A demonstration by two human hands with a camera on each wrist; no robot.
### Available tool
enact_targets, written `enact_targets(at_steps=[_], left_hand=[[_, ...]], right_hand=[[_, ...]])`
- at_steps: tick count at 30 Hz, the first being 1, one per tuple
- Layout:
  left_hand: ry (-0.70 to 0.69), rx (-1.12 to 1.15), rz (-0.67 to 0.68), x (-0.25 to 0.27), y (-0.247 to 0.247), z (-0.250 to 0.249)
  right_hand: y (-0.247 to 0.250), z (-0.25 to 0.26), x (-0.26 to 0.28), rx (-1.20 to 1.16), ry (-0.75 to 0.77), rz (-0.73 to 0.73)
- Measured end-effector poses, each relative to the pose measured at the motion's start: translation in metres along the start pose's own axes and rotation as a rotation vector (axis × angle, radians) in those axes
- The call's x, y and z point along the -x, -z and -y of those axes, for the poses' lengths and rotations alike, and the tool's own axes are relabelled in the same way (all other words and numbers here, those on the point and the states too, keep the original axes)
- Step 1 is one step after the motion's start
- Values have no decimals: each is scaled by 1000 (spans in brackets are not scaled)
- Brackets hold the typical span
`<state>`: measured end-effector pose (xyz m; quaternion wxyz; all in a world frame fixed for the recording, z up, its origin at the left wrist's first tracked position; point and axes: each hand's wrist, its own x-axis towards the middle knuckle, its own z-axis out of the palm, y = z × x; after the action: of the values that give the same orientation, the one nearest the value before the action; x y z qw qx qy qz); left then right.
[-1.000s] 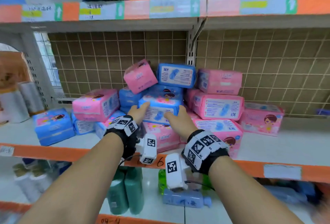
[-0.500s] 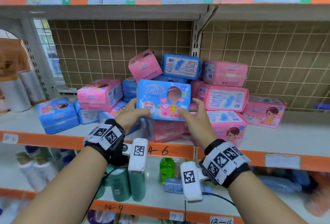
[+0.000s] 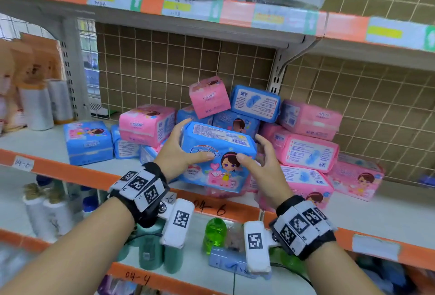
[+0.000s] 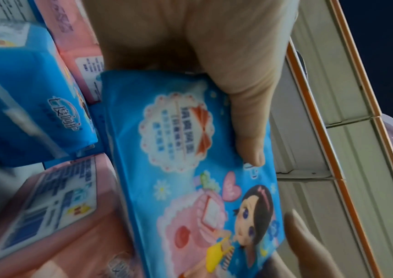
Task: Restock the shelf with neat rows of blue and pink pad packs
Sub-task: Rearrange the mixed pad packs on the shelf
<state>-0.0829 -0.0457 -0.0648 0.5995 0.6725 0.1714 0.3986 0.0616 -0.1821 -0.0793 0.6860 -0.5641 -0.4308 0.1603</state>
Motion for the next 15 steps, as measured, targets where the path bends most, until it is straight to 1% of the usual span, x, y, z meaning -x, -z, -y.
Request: enact_targets(at_steps=[3, 5, 7, 8, 10, 11, 12, 13, 14, 15], left_hand=[[-17, 113, 107, 2, 5, -5], [-31, 142, 146, 1, 5, -9], [-46, 99, 148, -2, 4, -13], [-86, -30, 119, -5, 5, -15], [-239, -497, 39, -11, 6, -21], [-329, -753, 25, -15, 5, -24], [-402, -981, 48, -20, 2, -28], [-439, -1152, 106, -25, -2, -31], [-437, -1259, 182, -32, -7, -32], [-398, -1311, 261, -40, -12, -33]], right_hand=[[6, 7, 1, -120, -32, 126], [5, 14, 0, -90, -56, 178], [6, 20, -4, -24, -9, 168], [7, 21, -7, 14, 27, 145], [8, 23, -16, 99, 95, 131], [8, 23, -20, 126, 104, 141], [6, 23, -24, 137, 101, 145], [4, 23, -28, 152, 90, 146], [0, 23, -31, 191, 84, 148], [-3, 23, -34, 272, 86, 166]])
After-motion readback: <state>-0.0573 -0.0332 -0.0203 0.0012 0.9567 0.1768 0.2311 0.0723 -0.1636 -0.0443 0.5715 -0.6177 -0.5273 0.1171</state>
